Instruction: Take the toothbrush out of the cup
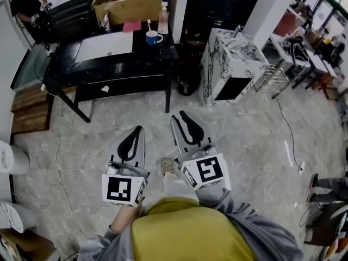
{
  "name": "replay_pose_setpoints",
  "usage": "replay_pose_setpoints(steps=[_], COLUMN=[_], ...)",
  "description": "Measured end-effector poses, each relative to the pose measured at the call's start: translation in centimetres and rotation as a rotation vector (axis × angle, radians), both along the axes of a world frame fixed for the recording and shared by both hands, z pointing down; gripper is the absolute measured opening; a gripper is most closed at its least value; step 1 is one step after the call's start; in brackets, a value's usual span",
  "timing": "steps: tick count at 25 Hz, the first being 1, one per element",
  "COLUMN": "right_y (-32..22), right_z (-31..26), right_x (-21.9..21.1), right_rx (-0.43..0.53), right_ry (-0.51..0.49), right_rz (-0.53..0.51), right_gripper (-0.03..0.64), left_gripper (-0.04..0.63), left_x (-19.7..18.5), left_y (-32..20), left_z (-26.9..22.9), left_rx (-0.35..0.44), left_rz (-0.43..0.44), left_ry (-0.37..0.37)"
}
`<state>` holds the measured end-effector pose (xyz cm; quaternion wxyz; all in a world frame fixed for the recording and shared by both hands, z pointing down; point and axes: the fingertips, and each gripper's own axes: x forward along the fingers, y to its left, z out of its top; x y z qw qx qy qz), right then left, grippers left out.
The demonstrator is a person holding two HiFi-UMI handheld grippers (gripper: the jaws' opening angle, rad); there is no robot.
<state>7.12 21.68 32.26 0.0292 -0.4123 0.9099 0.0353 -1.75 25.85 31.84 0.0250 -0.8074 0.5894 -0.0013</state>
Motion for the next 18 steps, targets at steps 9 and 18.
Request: replay_pose_setpoints(steps=[9,18], right_y=[-13.7,-24.1], right_z=[0.2,1.5], right_x=[-2.6,-4.0], right_rx=[0.02,0.005], right_ry=[0.025,0.023], right_rz=[-0.04,-0.06], right_gripper=[0.103,0.103], left_gripper=[0.002,0.002], left_x=[-2.6,-4.2], left_y=[-13.6,-23.2], left_z=[-0.7,0.2], left_rx=[0.024,0.011], left_rz=[-0.041,-0.077], left_ry=[0.0,0.006])
